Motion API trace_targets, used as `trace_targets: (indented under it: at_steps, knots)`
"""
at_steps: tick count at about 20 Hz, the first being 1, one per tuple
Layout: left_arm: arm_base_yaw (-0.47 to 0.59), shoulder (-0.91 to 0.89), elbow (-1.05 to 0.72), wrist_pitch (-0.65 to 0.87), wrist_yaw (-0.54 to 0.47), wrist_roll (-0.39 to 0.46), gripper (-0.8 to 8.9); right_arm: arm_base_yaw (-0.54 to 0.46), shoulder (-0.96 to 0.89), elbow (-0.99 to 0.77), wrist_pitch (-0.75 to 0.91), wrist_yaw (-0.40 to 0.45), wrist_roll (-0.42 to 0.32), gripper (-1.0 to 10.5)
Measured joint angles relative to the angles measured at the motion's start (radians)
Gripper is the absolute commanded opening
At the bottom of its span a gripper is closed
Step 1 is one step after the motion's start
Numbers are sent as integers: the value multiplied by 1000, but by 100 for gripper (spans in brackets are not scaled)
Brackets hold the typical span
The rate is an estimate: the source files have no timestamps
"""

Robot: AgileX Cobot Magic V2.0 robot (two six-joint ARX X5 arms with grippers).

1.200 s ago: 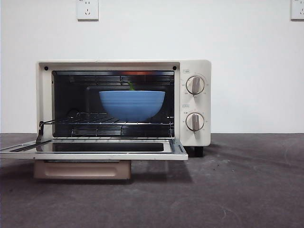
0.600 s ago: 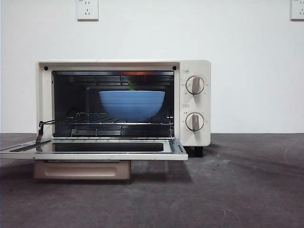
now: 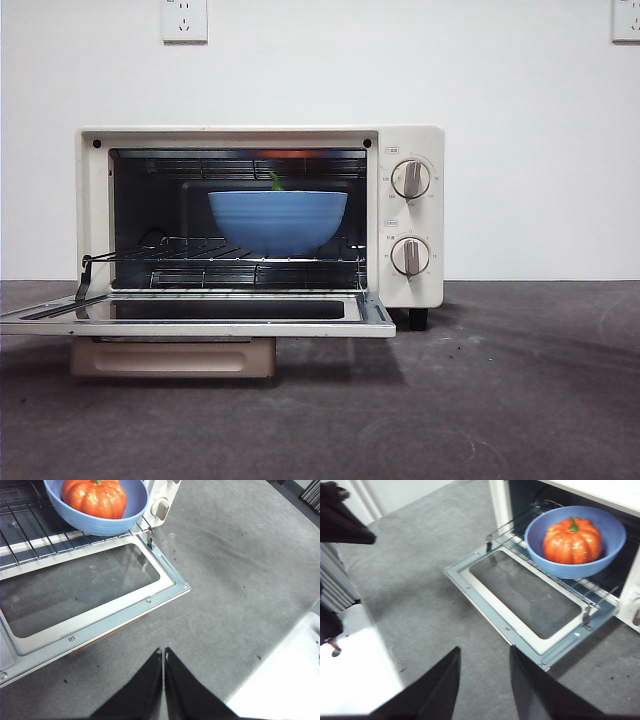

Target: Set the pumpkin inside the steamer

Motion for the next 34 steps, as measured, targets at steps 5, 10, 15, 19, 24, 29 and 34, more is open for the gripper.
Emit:
trace_targets:
  at_steps: [5, 10, 15, 19, 24, 29, 34]
  knots:
    - [0, 0, 0, 5, -95, -41, 15, 0, 0, 0, -1, -1, -4, 160]
    - [2, 9, 0, 24, -307, -96, 14, 0, 0, 0, -8, -1, -5, 160]
    - [74, 114, -7, 102, -365, -113, 13, 0, 0, 0, -29, -1, -5, 160]
    - [204, 275, -31, 210, -329, -105, 13, 0, 0, 0, -72, -1, -6, 160]
    - [418, 472, -32, 320, -76, -58, 14, 0, 0, 0, -101, -1, -29, 160]
    - [478, 653, -32, 330, -23, 30, 14, 0, -5, 0, -109, -1, -42, 160]
    - [478, 815, -32, 402, 5, 61, 14, 0, -5, 0, -112, -1, -47, 160]
